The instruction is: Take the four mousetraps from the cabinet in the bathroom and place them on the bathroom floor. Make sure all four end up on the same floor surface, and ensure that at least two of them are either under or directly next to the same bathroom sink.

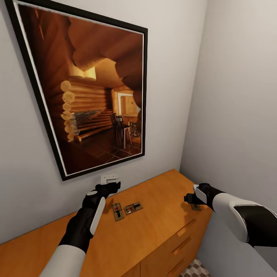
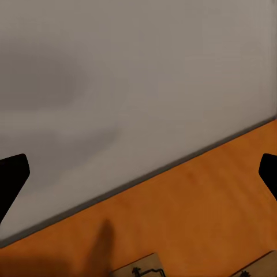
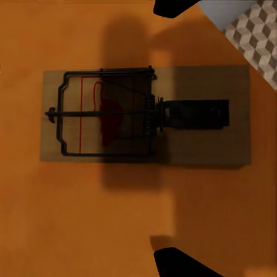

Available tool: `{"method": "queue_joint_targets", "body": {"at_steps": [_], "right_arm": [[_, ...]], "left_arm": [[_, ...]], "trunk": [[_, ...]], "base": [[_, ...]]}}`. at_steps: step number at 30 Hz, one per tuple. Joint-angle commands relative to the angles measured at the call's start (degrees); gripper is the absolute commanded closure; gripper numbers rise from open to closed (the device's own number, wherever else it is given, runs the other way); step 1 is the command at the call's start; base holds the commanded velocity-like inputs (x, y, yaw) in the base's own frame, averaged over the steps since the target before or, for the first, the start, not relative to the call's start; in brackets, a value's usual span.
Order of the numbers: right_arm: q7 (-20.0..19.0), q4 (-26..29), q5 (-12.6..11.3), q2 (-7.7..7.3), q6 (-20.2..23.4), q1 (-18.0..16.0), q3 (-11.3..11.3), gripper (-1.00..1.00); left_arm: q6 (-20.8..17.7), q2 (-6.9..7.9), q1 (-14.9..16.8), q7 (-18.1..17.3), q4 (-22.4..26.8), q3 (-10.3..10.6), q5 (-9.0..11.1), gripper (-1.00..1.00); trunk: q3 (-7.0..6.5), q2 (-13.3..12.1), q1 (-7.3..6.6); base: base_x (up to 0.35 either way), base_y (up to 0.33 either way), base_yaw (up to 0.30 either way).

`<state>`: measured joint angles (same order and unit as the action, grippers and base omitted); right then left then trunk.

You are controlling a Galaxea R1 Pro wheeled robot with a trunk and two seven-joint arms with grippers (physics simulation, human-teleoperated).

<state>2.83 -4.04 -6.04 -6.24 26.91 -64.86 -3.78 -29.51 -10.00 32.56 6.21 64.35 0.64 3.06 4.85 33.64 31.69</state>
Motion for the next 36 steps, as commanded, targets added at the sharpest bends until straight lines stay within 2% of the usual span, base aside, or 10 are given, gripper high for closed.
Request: {"method": "queue_joint_targets", "body": {"at_steps": [1,6,12,26,33,36], "right_arm": [[0.15,-0.09,-0.59,-0.01,0.08,-0.09,-0.40,-1.00],[0.16,-0.09,-0.57,-0.07,0.07,-0.09,-0.42,-1.00],[0.16,-0.09,-0.56,-0.08,0.07,-0.09,-0.43,-1.00],[0.16,-0.09,-0.56,-0.09,0.07,-0.09,-0.44,-1.00],[0.16,-0.09,-0.56,-0.09,0.07,-0.09,-0.44,-1.00],[0.17,-0.09,-0.56,-0.09,0.07,-0.09,-0.44,-1.00]], "left_arm": [[-0.28,0.00,0.05,0.39,0.07,0.07,0.34,-1.00],[-0.28,0.00,0.05,0.39,0.07,0.07,0.34,-1.00],[-0.28,0.00,0.05,0.39,0.06,0.08,0.35,-1.00],[-0.28,0.00,0.04,0.39,0.07,0.07,0.35,-1.00],[-0.28,0.00,0.05,0.39,0.07,0.08,0.37,-1.00],[-0.28,0.00,0.05,0.39,0.07,0.07,0.37,-1.00]], "trunk": [[0.11,0.11,0.03],[0.11,0.11,0.03],[1.19,2.51,1.34],[1.19,2.51,1.34],[2.45,5.32,2.88],[2.45,5.32,2.88]], "base": [[0.000,0.000,0.000],[0.000,0.000,0.000],[0.000,0.000,0.000],[0.000,0.000,0.000],[0.000,0.000,0.000],[0.000,0.000,0.000]]}}
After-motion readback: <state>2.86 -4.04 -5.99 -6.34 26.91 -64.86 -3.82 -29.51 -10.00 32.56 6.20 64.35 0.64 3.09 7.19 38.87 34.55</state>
